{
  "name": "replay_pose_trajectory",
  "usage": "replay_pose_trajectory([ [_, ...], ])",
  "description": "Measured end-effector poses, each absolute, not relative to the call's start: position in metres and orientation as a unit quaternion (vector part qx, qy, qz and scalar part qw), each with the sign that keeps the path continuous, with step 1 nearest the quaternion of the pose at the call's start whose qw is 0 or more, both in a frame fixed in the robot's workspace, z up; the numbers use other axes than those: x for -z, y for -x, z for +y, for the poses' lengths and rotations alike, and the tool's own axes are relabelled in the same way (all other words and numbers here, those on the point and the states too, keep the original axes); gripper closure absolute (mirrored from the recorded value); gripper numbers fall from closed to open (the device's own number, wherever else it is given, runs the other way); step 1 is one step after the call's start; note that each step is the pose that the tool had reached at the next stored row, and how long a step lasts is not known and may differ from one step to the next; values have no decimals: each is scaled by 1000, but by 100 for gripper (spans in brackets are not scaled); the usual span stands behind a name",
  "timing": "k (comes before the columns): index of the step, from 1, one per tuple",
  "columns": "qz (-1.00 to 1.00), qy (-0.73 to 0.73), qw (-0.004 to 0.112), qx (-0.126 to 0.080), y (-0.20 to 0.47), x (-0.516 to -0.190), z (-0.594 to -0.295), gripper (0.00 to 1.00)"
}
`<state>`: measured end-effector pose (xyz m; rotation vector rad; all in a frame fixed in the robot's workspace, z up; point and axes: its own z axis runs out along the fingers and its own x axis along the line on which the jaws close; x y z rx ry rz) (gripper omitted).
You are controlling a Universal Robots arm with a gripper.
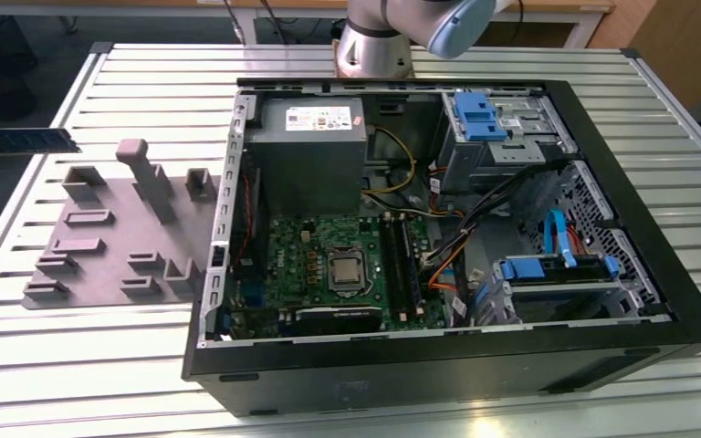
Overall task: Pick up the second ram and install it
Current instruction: 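Pick up the second ram and move it above second insertion slot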
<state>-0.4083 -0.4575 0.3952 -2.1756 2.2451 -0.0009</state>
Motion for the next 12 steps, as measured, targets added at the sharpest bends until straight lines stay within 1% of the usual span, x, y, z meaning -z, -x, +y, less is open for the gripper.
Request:
replay_pose_trajectory([
  [12, 718, 696, 8, 0, 405, -396, -457, 86],
])
